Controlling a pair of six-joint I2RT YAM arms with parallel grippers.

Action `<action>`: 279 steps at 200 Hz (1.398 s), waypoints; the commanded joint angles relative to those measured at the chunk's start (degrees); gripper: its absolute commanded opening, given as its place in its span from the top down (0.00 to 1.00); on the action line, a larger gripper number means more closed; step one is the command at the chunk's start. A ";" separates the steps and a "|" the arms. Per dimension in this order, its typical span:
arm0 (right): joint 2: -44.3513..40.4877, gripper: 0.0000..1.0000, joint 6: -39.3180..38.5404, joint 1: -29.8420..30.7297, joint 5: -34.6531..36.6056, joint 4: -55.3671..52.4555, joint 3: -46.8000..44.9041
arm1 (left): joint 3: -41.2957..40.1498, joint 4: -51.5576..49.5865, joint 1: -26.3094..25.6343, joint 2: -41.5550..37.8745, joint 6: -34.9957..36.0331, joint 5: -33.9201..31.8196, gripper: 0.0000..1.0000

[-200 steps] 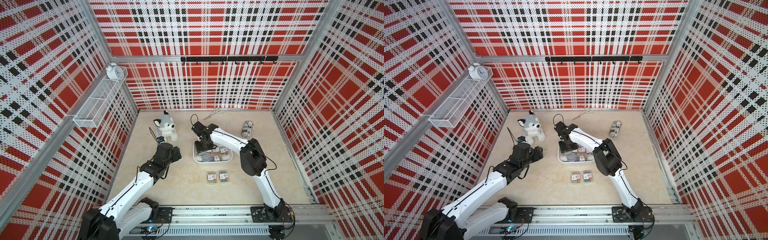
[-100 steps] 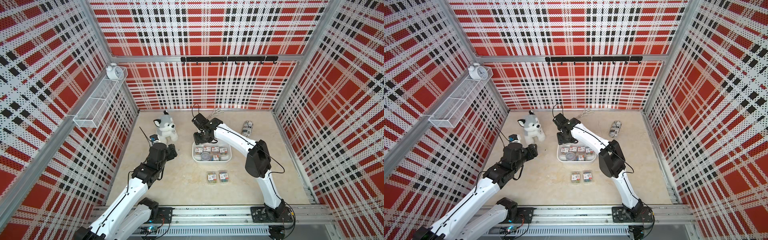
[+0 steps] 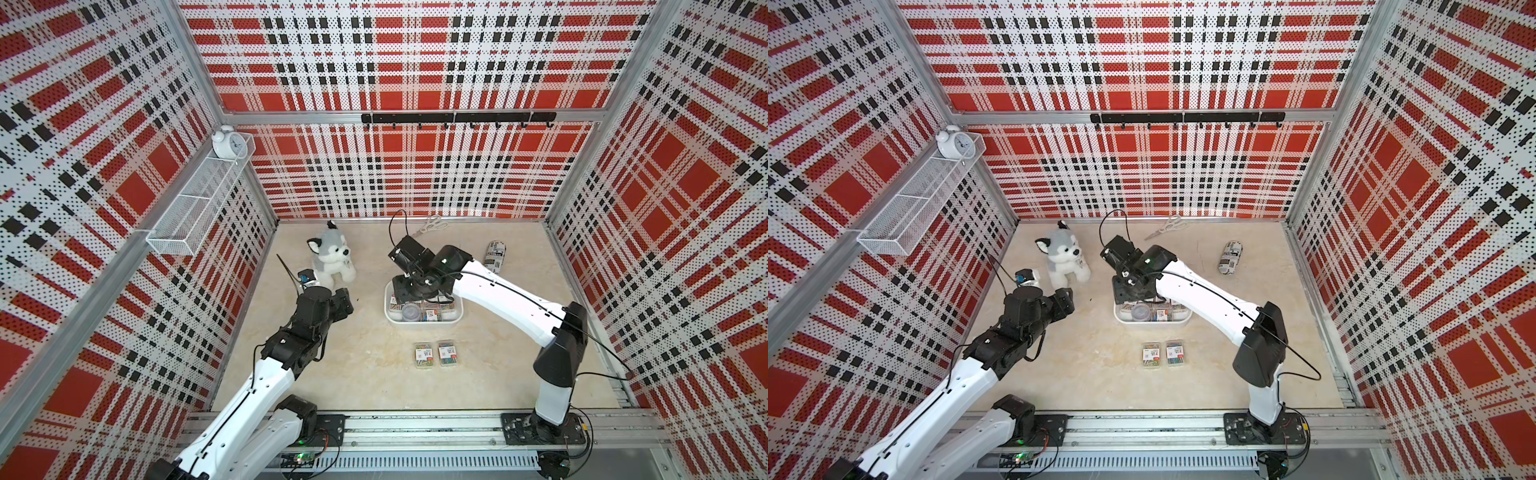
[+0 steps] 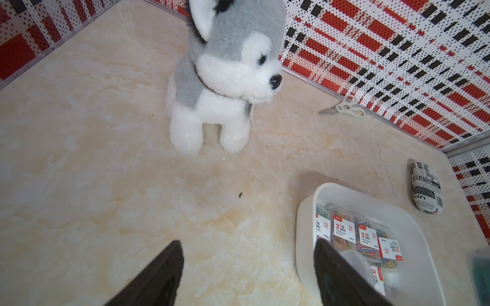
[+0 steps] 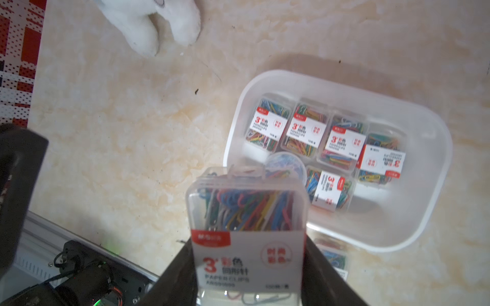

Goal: Take the paper clips out of the storage box
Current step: Place the boxed paper clips at the center of the board.

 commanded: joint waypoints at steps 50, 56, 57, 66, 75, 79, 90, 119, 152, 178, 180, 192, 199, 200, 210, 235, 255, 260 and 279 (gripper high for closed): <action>-5.97 0.42 22.36 12.39 2.68 5.74 -17.55 | -0.56 1.72 0.30 -2.44 0.97 2.68 0.20; -5.47 0.42 23.25 12.90 2.38 6.73 -18.27 | -0.57 1.72 0.32 -2.53 1.06 2.83 0.20; -5.37 0.42 23.36 13.03 2.33 6.82 -18.33 | -0.57 1.74 0.31 -2.55 1.07 2.86 0.20; -4.33 0.42 24.37 13.61 1.87 8.12 -18.96 | -0.56 1.79 0.34 -2.49 1.06 3.21 0.20; -3.25 0.41 25.42 14.05 1.62 8.99 -19.32 | -0.56 1.79 0.38 -2.57 1.07 3.31 0.20; -2.88 0.41 25.76 14.08 1.26 9.56 -19.56 | -0.56 1.90 0.38 -2.68 1.04 3.29 0.20; -1.98 0.42 26.24 14.14 0.39 11.36 -20.31 | -0.65 1.89 0.38 -3.05 0.98 3.39 0.20; 0.69 0.42 26.79 14.22 -0.58 13.30 -20.43 | -0.90 2.04 0.29 -3.63 1.05 3.48 0.20; 3.37 0.41 27.52 14.22 -0.54 13.62 -20.39 | -0.81 2.15 0.29 -3.20 1.06 3.92 0.20; 5.22 0.41 27.68 14.24 -0.99 13.71 -20.16 | -0.83 2.16 0.29 -3.42 1.07 4.04 0.20; 5.31 0.41 27.68 14.22 -0.99 13.75 -20.10 | -0.83 2.13 0.29 -3.45 1.07 4.02 0.20; 6.28 0.41 27.60 14.25 -0.85 13.37 -19.72 | -0.92 2.24 0.33 -3.59 1.07 4.21 0.20; 6.72 0.41 27.59 14.22 -0.89 13.26 -19.61 | -0.87 2.20 0.29 -3.63 1.02 4.34 0.20; 6.79 0.41 27.59 14.21 -0.90 13.25 -19.57 | -0.89 2.20 0.29 -3.63 1.00 4.37 0.20; 7.52 0.41 27.59 14.24 -1.14 13.40 -19.48 | -0.92 2.20 0.21 -3.77 1.13 4.45 0.20; 8.88 0.41 27.42 14.22 -1.22 13.37 -18.68 | -0.87 2.29 0.21 -3.87 1.15 4.59 0.20; 9.89 0.41 27.41 14.28 -0.89 13.06 -17.81 | -0.99 2.37 0.21 -3.89 1.10 4.80 0.20; 10.10 0.41 27.29 14.22 -0.92 13.06 -17.54 | -0.99 2.30 0.12 -3.89 1.15 4.89 0.20; 10.94 0.40 27.03 14.14 -0.89 12.73 -16.86 | -1.00 2.40 0.03 -3.89 1.19 4.92 0.20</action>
